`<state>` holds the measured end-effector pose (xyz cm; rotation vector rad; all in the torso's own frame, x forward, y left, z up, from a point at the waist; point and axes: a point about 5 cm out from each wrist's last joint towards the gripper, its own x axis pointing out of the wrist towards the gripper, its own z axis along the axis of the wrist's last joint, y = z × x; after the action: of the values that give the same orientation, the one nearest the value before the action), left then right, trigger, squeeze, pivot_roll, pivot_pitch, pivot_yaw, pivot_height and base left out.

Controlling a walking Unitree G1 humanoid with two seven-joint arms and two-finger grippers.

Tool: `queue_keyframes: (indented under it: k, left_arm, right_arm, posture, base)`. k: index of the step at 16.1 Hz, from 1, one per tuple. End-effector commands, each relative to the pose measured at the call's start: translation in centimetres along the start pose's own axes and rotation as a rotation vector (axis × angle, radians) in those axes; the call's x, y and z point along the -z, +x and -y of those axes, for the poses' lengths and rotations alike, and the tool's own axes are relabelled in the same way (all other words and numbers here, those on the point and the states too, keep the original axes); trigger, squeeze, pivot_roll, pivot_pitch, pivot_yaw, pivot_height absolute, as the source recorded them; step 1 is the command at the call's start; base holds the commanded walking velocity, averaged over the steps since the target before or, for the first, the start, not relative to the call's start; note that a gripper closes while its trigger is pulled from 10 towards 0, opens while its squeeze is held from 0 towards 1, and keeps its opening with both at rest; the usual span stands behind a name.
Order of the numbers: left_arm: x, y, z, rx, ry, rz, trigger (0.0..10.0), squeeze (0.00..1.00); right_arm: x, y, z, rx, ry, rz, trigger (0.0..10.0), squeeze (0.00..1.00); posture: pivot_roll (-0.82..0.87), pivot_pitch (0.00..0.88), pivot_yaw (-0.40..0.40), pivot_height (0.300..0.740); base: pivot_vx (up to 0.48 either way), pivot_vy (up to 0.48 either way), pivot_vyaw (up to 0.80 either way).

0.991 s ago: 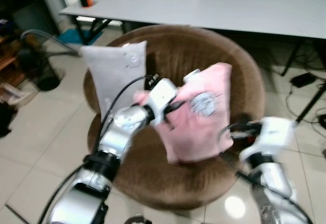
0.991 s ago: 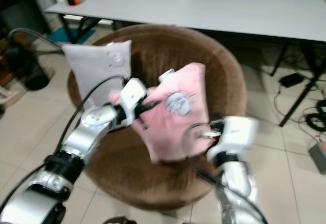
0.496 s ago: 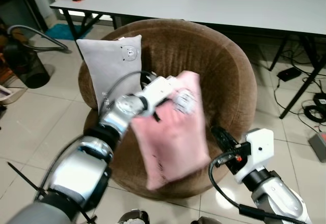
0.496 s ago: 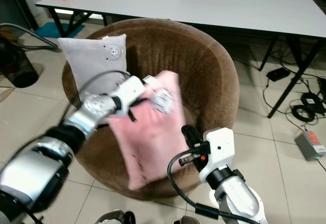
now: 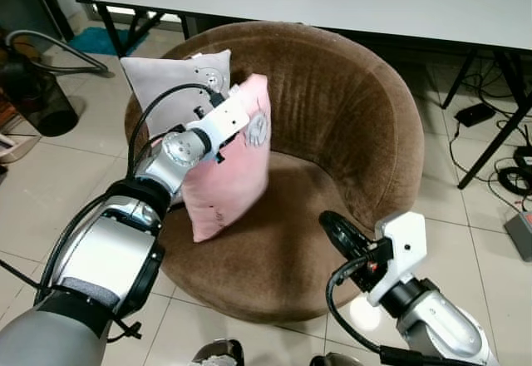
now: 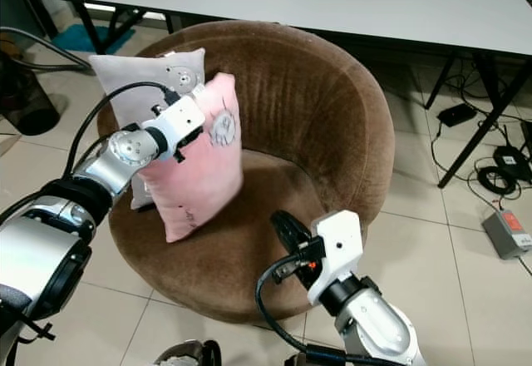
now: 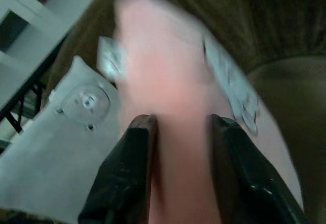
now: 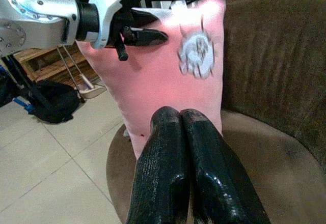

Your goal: Move the pillow to the sofa from floor

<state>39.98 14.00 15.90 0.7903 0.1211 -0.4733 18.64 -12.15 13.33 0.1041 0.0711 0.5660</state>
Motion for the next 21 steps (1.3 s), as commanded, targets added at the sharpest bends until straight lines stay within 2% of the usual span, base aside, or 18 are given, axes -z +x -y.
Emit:
queue_keyframes:
  k: [1, 5, 6, 8, 9, 10, 11, 12, 13, 14, 15, 16, 21]
  left_arm:
    - [-0.8, 0.1, -0.8, -0.041, 0.015, 0.034, 10.0, 1.00]
    - [-1.1, 0.1, -1.1, -0.074, 0.014, 0.045, 10.0, 1.00]
    - [-1.6, -0.1, -2.3, -0.144, 0.015, 0.060, 10.0, 1.00]
    - [-2.1, -0.2, -3.2, -0.183, -0.006, 0.085, 10.0, 1.00]
    - [-1.9, 0.0, -1.9, -0.089, -0.079, 0.097, 10.0, 0.71]
    - [-1.2, 0.2, 0.3, 0.043, -0.120, 0.094, 10.0, 0.00]
    - [0.6, 0.1, 4.1, 0.234, -0.116, 0.042, 10.0, 0.00]
    - [2.9, -0.5, 8.2, 0.354, -0.106, -0.028, 10.0, 0.00]
    - [5.1, -1.4, 11.6, 0.379, -0.142, -0.099, 10.0, 0.00]
    - [6.6, -2.1, 13.3, 0.362, -0.117, -0.159, 10.0, 0.00]
    - [6.8, -2.2, 13.7, 0.338, -0.143, -0.169, 10.0, 0.00]
    - [7.0, -2.3, 14.0, 0.286, -0.283, -0.176, 10.0, 0.00]
    - [8.7, -3.2, 14.1, 0.267, -0.271, -0.247, 10.0, 0.00]
  right_arm:
    - [0.0, 0.1, 0.1, -0.007, -0.004, -0.007, 10.0, 0.00]
    - [-0.2, 0.2, 0.5, 0.013, -0.013, -0.001, 10.0, 0.00]
    - [-0.4, 0.2, 0.8, 0.050, -0.018, 0.013, 10.0, 0.00]
    - [-0.4, 0.0, 1.2, 0.077, -0.015, 0.022, 10.0, 0.00]
    - [-0.1, -0.2, 1.3, 0.097, -0.014, 0.011, 10.0, 0.00]
    - [0.2, -0.3, 1.4, 0.115, -0.011, 0.005, 10.0, 0.00]
    - [0.3, -0.3, 1.5, 0.143, -0.002, 0.010, 10.0, 0.00]
    - [0.3, -0.2, 1.6, 0.167, 0.014, 0.022, 10.0, 0.00]
    - [0.3, 0.0, 1.6, 0.180, 0.021, 0.029, 10.0, 0.00]
    - [0.2, 0.2, 1.4, 0.172, 0.016, 0.026, 10.0, 0.00]
    - [0.2, 0.1, 1.3, 0.168, 0.014, 0.026, 10.0, 0.00]
    - [0.1, 0.0, 1.2, 0.158, 0.013, 0.027, 10.0, 0.00]
    - [0.3, 0.4, 1.4, 0.163, 0.016, 0.029, 10.0, 0.00]
  posture:
    - [-0.11, 0.101, 0.026, 0.740]
    - [-0.11, 0.099, 0.023, 0.740]
    - [-0.12, 0.097, 0.023, 0.740]
    - [-0.12, 0.093, 0.027, 0.740]
    - [-0.11, 0.091, 0.032, 0.740]
    - [-0.11, 0.086, 0.038, 0.740]
    - [-0.11, 0.086, 0.035, 0.740]
    - [-0.11, 0.088, 0.029, 0.740]
    - [-0.12, 0.088, 0.029, 0.740]
    - [-0.13, 0.087, 0.030, 0.740]
    - [-0.14, 0.085, 0.031, 0.740]
    - [-0.15, 0.082, 0.028, 0.740]
    - [-0.15, 0.069, 0.022, 0.740]
  base:
    - [0.000, 0.000, 0.00]
    - [0.000, 0.000, 0.00]
    - [0.000, 0.000, 0.00]
    - [0.000, 0.000, 0.00]
    - [0.000, 0.000, 0.00]
    - [0.000, 0.000, 0.00]
    - [0.000, 0.000, 0.00]
    - [0.000, 0.000, 0.00]
    - [0.000, 0.000, 0.00]
    - [0.000, 0.000, 0.00]
    - [0.000, 0.000, 0.00]
    - [0.000, 0.000, 0.00]
    - [0.000, 0.000, 0.00]
